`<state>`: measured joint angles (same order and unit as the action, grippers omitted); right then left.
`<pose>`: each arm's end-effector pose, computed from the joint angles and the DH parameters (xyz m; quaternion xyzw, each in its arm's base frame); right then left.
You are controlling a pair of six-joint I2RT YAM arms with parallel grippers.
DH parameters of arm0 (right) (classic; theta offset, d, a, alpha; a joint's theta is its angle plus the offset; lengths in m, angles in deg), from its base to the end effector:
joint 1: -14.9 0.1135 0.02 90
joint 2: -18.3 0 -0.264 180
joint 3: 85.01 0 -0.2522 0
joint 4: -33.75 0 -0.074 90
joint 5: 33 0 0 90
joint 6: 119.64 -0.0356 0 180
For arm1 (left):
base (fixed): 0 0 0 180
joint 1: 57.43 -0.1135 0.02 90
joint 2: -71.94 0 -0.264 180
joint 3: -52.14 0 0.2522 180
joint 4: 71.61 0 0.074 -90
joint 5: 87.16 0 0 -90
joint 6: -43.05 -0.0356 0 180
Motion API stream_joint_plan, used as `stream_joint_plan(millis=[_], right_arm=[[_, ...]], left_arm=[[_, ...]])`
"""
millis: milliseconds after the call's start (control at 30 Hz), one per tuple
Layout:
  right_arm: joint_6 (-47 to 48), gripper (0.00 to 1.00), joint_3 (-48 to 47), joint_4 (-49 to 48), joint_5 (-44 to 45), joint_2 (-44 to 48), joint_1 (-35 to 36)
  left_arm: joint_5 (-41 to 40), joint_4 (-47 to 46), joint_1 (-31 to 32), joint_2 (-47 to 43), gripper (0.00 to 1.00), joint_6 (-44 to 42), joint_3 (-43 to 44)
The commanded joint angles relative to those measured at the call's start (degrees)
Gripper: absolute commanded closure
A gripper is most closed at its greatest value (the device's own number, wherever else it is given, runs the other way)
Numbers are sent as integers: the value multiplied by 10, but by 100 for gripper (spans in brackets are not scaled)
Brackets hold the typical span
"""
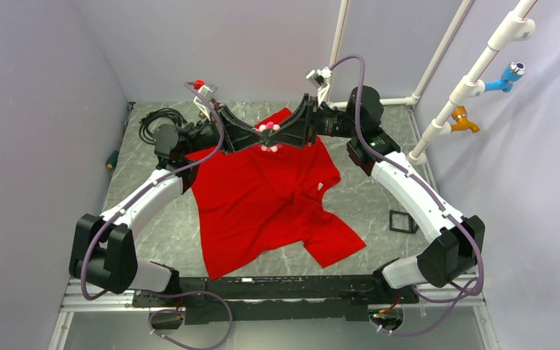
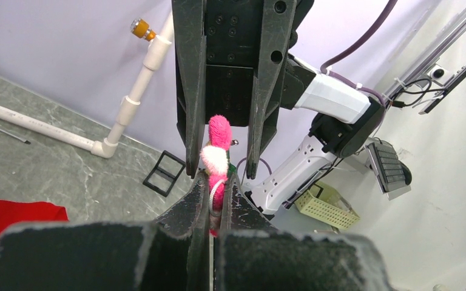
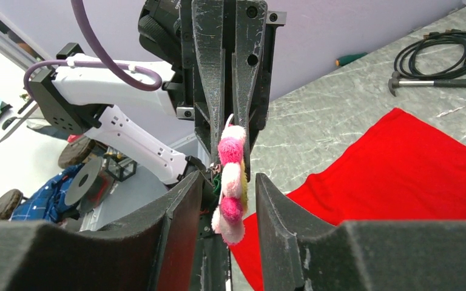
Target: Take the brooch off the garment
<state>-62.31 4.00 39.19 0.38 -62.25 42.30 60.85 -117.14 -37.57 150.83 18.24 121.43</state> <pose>0.2686 0.1727 0.4278 -0.3219 0.6102 0.6023 0.4016 0.2653 -0.1279 0.3850 0.2454 0.5333 -0.6890 0.4251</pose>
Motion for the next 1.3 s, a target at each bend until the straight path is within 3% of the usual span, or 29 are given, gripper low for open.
stream_joint_plan(millis=[0, 333, 1267], right_arm=[[-7, 61, -12, -12, 16, 7, -2], [1, 68, -4, 31, 55, 13, -6], [-4, 68, 0, 30, 59, 10, -9]], left_arm=[[-8, -19, 4, -11, 100, -18, 8], [-14, 6, 8, -20, 100, -49, 12], [-30, 65, 19, -39, 100, -127, 10]])
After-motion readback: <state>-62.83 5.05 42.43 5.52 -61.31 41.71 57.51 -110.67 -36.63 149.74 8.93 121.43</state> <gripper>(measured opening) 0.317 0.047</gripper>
